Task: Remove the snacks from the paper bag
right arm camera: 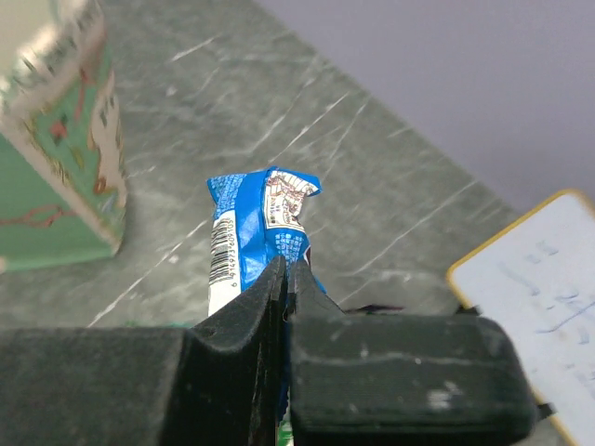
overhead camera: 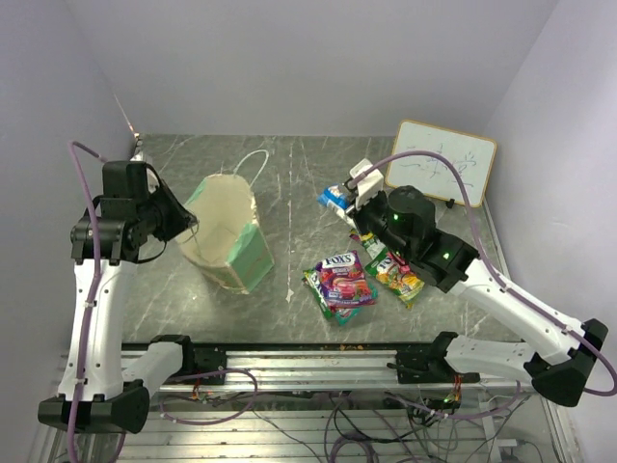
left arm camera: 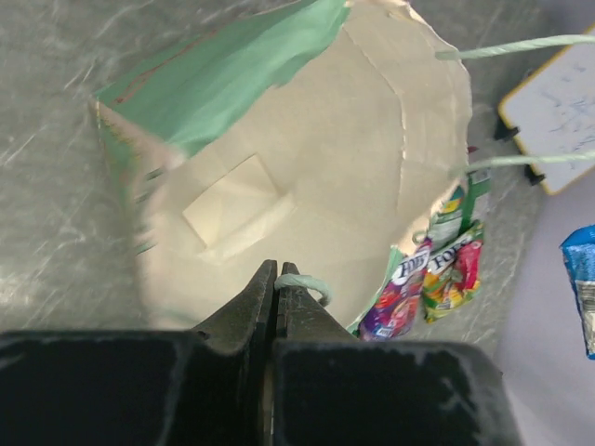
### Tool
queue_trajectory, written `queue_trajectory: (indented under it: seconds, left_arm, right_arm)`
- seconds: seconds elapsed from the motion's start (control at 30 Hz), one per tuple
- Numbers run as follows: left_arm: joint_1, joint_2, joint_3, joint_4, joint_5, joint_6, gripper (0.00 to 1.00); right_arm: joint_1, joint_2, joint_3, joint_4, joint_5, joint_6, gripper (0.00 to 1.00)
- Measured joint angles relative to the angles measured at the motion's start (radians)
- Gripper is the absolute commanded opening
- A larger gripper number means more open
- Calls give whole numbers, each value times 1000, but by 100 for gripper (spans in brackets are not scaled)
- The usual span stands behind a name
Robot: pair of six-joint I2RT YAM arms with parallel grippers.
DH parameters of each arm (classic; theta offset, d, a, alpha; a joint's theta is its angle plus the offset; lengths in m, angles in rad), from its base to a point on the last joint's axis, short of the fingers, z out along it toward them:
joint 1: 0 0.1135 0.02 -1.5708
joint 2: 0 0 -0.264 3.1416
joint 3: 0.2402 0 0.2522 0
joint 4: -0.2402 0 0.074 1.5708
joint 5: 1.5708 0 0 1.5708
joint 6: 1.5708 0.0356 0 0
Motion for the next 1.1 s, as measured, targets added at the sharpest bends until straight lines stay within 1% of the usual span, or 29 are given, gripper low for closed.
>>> queue_trajectory:
  seconds: [0.03,0.13,0.27,0.37,0.43,0.57,0.63,0.7,0.93,1.07,1.1]
  left_arm:
    - [0,-5,-12,-15,-10,3,12]
    - [0,-11,-18,-42,-34,11,23]
    - [0,-24,-15,-66,-63,14,30]
    - [0,-39,-13,-79,-71,14,41]
    - [0,-53,-13,-92,-73,14,52]
    - [0,-90,-13,-99,-77,11,88]
    - [0,-115,-13,-102,-77,9,97]
    - [0,-135,-13,-103,-77,6,100]
    - [0,-159,-8,-122,-77,5,100]
    - [0,-142,53,-146,-85,18,100]
    - [0,-138,70,-146,-87,22,100]
  right_arm:
    - [0,-8,-14,-13,-14,21,0]
    - [0,-37,-92,-34,-79,109,0]
    - [0,-59,-220,-38,-170,227,0]
    - [0,-73,-316,-31,-225,295,0]
    - [0,-89,-374,-16,-251,322,0]
    - [0,-122,-471,41,-272,336,0]
    - [0,-138,-528,88,-273,335,0]
    - [0,-145,-573,130,-273,335,0]
    - [0,-145,-644,234,-273,359,0]
    - [0,-145,-659,248,-272,379,0]
    - [0,-146,-660,248,-272,381,2]
